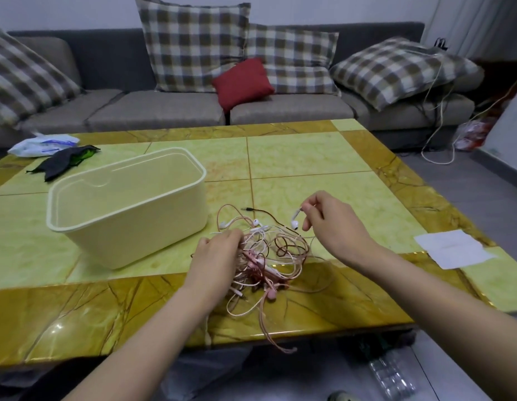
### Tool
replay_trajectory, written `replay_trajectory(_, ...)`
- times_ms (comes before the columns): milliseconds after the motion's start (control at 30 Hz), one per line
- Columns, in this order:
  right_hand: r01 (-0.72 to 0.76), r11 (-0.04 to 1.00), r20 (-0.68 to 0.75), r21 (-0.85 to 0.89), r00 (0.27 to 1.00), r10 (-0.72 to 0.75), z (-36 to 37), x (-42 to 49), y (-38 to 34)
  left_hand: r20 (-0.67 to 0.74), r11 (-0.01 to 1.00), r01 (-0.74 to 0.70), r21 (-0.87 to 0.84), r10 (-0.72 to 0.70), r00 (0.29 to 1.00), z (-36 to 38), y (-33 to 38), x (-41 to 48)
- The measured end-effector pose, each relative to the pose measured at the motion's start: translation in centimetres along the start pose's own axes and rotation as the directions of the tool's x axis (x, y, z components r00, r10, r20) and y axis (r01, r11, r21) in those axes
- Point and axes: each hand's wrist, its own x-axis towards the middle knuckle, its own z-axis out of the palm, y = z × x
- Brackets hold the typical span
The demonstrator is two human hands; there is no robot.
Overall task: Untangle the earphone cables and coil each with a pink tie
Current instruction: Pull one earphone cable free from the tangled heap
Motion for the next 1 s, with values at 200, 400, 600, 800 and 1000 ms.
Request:
replay_trajectory(200,-0.023,0.992,-0.131,0.127,0.991,0.040,-0.5,0.2,1.1,0.082,0.996,0.070,-0.055,-0.065,0.995,-0.6,-0.1,0.4)
replay_trajectory(400,-0.075,0.996,0.048,-0.056,0.996,0.078,-0.8,0.3,2.8,0.163,0.993,0.099,-0.061,-0.088,0.983,-0.5,1.2,0.2)
replay_trajectory(600,-0.175,0.946,0.156,-0.272,0.962,0.223,-0.1,0.1,4.5,0.182,0.997,0.067,-0.034,-0.060,0.981,-0.6,2.3,-0.1)
replay_trajectory(800,0.025,0.930,0.319,-0.367,0.942,0.101,0.9,-0.6,4.9,0.203,0.998,0.044,0.038,-0.051,0.978,-0.9,3.4,-0.2)
replay_trajectory(1000,0.124,0.869,0.357,-0.478,0.932,0.063,2.4,-1.7,4.9,0.182,0.998,0.033,0.058,-0.043,0.982,-0.8,3.7,-0.3)
